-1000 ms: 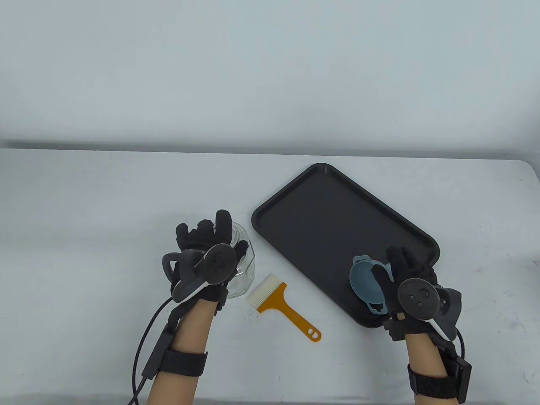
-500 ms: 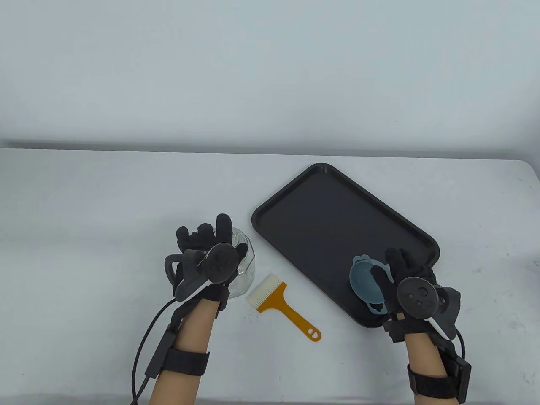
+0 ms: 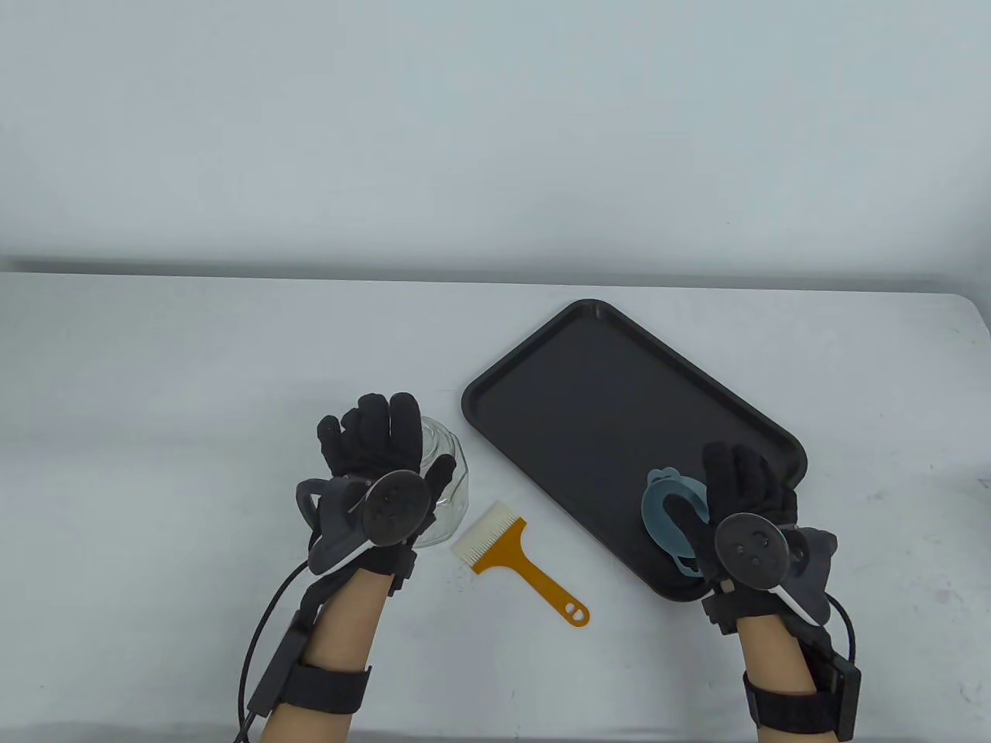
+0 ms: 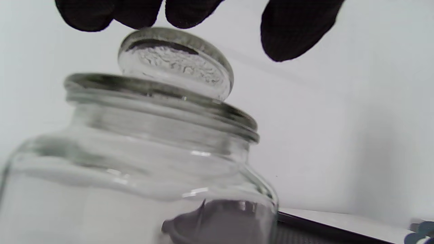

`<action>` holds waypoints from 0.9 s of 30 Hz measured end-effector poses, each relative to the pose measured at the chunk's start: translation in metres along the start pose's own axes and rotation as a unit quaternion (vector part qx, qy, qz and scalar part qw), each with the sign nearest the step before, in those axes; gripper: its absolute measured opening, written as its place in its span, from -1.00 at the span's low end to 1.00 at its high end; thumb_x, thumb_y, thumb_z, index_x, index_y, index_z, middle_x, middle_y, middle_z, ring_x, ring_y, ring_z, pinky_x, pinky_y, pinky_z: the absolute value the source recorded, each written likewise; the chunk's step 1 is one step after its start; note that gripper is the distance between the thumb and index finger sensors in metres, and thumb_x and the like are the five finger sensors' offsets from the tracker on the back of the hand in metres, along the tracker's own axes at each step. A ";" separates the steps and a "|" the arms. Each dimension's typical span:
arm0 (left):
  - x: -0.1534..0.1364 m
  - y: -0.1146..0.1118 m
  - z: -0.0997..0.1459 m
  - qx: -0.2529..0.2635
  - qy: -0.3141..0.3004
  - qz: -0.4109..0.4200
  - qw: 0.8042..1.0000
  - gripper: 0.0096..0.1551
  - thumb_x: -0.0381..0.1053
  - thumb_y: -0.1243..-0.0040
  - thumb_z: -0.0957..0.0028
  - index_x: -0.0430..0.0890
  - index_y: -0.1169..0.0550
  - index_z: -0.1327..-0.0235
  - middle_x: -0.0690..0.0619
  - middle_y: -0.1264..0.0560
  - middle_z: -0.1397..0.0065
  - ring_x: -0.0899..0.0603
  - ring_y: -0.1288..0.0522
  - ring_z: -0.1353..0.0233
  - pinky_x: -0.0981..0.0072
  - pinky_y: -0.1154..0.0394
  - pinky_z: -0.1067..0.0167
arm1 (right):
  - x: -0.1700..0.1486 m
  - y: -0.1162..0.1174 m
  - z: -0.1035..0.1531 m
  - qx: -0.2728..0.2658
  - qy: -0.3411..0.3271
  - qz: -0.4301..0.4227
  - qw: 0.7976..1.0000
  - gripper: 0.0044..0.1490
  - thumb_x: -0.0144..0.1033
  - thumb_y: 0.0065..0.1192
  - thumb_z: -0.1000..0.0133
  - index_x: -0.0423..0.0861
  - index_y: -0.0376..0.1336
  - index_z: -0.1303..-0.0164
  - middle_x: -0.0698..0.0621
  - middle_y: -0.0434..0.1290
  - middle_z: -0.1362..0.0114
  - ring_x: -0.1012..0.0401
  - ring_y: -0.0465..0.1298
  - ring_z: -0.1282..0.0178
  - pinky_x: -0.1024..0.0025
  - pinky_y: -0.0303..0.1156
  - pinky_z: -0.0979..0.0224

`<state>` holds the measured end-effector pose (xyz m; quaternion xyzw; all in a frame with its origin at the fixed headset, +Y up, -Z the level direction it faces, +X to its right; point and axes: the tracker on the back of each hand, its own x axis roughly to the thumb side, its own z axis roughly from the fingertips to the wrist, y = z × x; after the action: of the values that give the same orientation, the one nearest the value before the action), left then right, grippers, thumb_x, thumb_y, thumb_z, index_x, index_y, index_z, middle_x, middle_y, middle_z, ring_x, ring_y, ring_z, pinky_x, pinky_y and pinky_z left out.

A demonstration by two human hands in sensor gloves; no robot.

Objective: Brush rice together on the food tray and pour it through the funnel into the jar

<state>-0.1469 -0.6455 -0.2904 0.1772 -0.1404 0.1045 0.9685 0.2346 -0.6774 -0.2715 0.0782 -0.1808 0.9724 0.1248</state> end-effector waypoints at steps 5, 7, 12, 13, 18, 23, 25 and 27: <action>0.005 0.004 0.026 0.007 -0.034 -0.022 0.999 0.11 0.23 -0.03 -0.17 -0.47 0.03 -0.64 -0.65 0.02 -0.59 -0.84 0.00 -0.48 -0.77 0.27 -0.25 | 0.023 0.003 0.002 0.004 -0.062 0.035 0.997 0.13 0.31 -0.06 -0.11 -0.24 -0.19 -0.63 -0.48 -0.09 -0.63 -0.52 0.00 -0.56 -0.59 -0.13 -0.30; 0.008 0.003 0.036 0.009 -0.048 -0.021 0.999 0.13 0.25 -0.02 -0.17 -0.44 0.09 -0.65 -0.64 0.06 -0.61 -0.85 0.07 -0.49 -0.78 0.30 -0.25 | 0.031 0.006 0.004 0.016 -0.083 0.047 0.995 0.14 0.32 -0.07 -0.11 -0.23 -0.22 -0.63 -0.47 -0.12 -0.64 -0.52 -0.04 -0.57 -0.61 -0.16 -0.30; 0.019 -0.006 0.056 -0.005 -0.083 -0.034 0.996 0.12 0.28 0.00 -0.17 -0.37 0.08 -0.69 -0.63 0.10 -0.63 -0.86 0.14 -0.51 -0.79 0.34 -0.22 | 0.052 0.019 0.007 0.054 -0.126 0.076 0.988 0.16 0.34 -0.10 -0.11 -0.22 -0.27 -0.63 -0.46 -0.19 -0.66 -0.52 -0.12 -0.59 -0.63 -0.24 -0.29; 0.021 -0.009 0.060 -0.009 -0.089 -0.039 0.995 0.12 0.28 0.00 -0.17 -0.35 0.09 -0.69 -0.63 0.11 -0.64 -0.86 0.15 -0.51 -0.79 0.35 -0.22 | 0.056 0.023 0.008 0.060 -0.135 0.084 0.985 0.16 0.34 -0.10 -0.11 -0.22 -0.27 -0.63 -0.46 -0.19 -0.66 -0.52 -0.13 -0.59 -0.64 -0.25 -0.28; 0.023 -0.021 0.069 -0.028 -0.105 -0.033 0.994 0.14 0.29 0.01 -0.17 -0.35 0.14 -0.68 -0.63 0.15 -0.64 -0.86 0.20 -0.51 -0.80 0.39 -0.19 | 0.065 0.035 0.011 0.085 -0.155 0.098 0.979 0.16 0.33 -0.10 -0.11 -0.22 -0.27 -0.63 -0.47 -0.20 -0.65 -0.52 -0.14 -0.59 -0.64 -0.26 -0.28; 0.023 -0.025 0.070 -0.037 -0.113 -0.040 0.992 0.14 0.29 0.01 -0.16 -0.35 0.13 -0.68 -0.63 0.15 -0.63 -0.86 0.20 -0.51 -0.80 0.39 -0.19 | 0.069 0.039 0.012 0.092 -0.162 0.108 0.976 0.16 0.33 -0.10 -0.11 -0.23 -0.26 -0.63 -0.46 -0.20 -0.65 -0.52 -0.14 -0.59 -0.64 -0.26 -0.28; 0.024 -0.027 0.070 -0.042 -0.113 -0.041 0.992 0.14 0.29 0.00 -0.16 -0.35 0.13 -0.68 -0.63 0.15 -0.63 -0.86 0.20 -0.51 -0.80 0.39 -0.18 | 0.069 0.038 0.012 0.094 -0.162 0.108 0.976 0.16 0.33 -0.10 -0.11 -0.23 -0.26 -0.63 -0.46 -0.20 -0.65 -0.52 -0.14 -0.59 -0.64 -0.25 -0.28; 0.024 -0.029 0.069 -0.048 -0.114 -0.042 0.991 0.14 0.29 0.00 -0.16 -0.35 0.12 -0.68 -0.63 0.15 -0.63 -0.86 0.20 -0.51 -0.80 0.40 -0.18 | 0.069 0.039 0.012 0.094 -0.161 0.107 0.977 0.16 0.33 -0.10 -0.11 -0.23 -0.26 -0.63 -0.47 -0.19 -0.65 -0.52 -0.13 -0.59 -0.64 -0.25 -0.28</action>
<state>-0.1337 -0.6942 -0.2298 0.1474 -0.2468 0.0361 0.9571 0.1596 -0.7021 -0.2596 0.2255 -0.1138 0.9674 -0.0187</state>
